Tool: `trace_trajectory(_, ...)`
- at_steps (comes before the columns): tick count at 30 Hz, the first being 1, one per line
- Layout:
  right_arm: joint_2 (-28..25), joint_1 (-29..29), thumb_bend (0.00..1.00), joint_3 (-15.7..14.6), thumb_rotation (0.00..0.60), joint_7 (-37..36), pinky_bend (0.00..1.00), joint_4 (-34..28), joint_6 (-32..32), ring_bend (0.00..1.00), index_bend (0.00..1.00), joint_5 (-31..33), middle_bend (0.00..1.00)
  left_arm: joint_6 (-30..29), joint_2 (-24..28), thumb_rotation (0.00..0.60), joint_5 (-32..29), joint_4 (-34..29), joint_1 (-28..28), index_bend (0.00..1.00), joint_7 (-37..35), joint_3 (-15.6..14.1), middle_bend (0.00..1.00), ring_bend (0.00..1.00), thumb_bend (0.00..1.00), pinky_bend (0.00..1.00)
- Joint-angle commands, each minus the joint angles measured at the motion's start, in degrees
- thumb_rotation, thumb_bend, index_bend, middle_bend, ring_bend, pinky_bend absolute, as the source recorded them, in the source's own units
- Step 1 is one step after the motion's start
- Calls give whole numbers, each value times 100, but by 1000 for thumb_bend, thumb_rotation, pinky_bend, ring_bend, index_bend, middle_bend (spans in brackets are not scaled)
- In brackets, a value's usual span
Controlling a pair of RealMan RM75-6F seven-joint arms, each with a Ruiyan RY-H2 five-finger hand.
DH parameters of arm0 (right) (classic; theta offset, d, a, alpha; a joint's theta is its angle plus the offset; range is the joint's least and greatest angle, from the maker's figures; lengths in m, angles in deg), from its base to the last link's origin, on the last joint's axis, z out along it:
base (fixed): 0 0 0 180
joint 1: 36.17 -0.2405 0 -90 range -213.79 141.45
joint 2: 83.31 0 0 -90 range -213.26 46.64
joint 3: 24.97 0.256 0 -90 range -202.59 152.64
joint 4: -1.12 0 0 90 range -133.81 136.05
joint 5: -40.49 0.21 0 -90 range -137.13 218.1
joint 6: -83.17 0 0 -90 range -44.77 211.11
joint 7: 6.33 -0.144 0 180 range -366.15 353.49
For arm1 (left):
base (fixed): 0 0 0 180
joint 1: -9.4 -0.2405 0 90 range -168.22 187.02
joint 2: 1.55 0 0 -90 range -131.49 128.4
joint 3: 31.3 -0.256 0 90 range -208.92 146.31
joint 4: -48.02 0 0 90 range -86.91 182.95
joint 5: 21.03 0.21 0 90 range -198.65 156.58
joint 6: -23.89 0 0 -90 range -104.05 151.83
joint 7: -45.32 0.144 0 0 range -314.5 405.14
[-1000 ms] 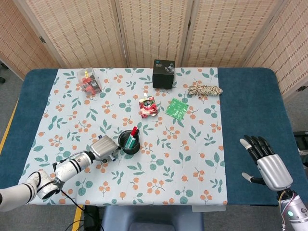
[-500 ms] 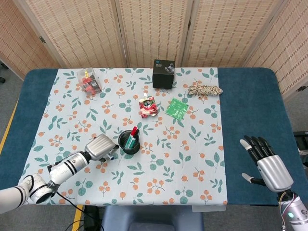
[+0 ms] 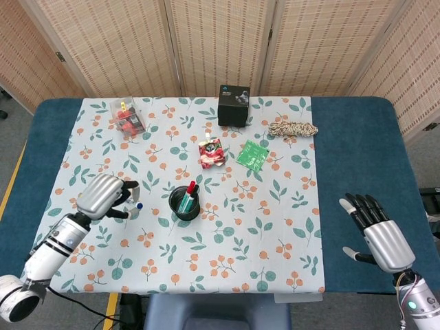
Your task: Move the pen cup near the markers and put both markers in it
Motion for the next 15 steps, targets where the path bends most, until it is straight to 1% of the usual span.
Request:
trace_trajectory(1, -6, -21, 66, 16, 600, -45, 0, 11, -26, 0, 0, 26, 0, -235, 230, 600, -677, -640, -211, 646, -476, 460, 1000, 929, 363, 932)
trace_trajectory(3, -13, -34, 66, 23, 600, -83, 0, 25, -39, 0, 0, 33, 0, -261, 159, 600, -948, -833, -211, 646, -580, 626, 1000, 930, 376, 933)
trace_trajectory(6, -24, -43, 66, 23, 600, -136, 0, 46, -37, 0, 0, 29, 0, -316, -87, 600, -1285, -1020, -144, 646, -521, 852, 1000, 930, 384, 933)
trace_trajectory(9, -41, -35, 65, 23, 600, -197, 0, 64, -3, 0, 0, 22, 0, -326, -481, 600, -1687, -1122, -31, 645, -408, 1038, 1000, 930, 384, 933)
trace_trajectory(15, -65, -10, 66, 29, 600, -295, 0, 104, 90, 0, 0, 3, 0, -247, -1180, 600, -2476, -1163, 192, 643, -401, 1350, 1000, 930, 384, 935)
